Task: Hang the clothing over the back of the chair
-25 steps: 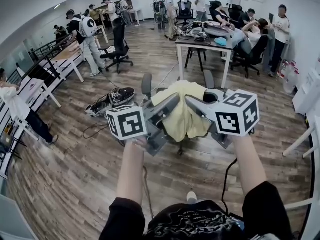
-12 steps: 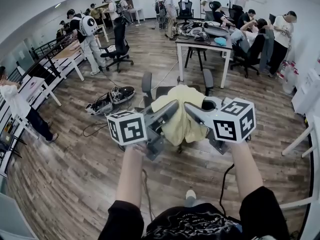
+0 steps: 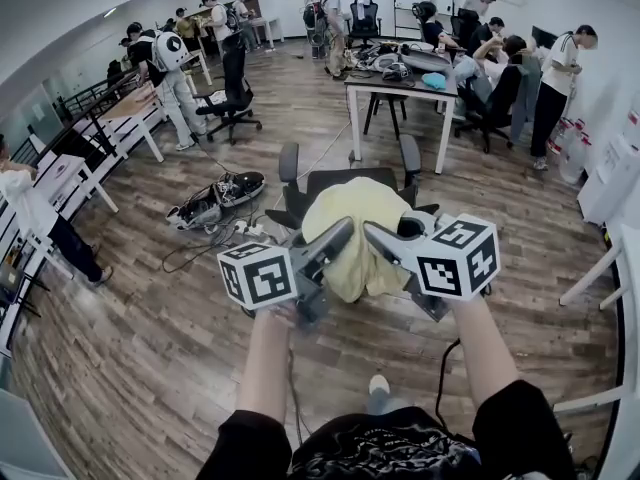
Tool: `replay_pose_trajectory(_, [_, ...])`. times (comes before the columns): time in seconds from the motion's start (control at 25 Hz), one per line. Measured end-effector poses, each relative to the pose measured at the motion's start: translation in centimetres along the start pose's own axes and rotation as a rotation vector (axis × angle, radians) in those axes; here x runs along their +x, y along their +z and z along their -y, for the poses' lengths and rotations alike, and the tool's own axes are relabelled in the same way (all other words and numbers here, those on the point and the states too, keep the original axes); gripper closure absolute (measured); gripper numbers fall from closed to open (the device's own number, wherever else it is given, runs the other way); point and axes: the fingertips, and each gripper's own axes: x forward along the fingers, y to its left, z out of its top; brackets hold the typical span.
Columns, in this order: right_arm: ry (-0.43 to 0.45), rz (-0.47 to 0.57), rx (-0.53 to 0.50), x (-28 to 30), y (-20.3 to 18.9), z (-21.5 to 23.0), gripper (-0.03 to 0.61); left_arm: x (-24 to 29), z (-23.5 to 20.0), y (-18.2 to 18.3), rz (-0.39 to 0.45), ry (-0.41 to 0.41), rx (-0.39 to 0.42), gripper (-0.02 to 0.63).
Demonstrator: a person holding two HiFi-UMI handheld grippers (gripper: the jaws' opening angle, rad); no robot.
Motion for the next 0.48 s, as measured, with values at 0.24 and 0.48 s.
replay_pose_trajectory(0.24, [-0.004, -0.007, 0.031, -0.1, -1.5, -0.6, 0.546, -0.6, 0.0, -1.3, -0.032, 0.023, 0.012, 0.565])
replay_pose_trajectory(0.48, [-0.011, -0.016, 0.054, -0.2, -3.2, -1.0, 0.546, -1.0, -0.1, -3.1, -0.045, 0.029, 0.013, 0.565])
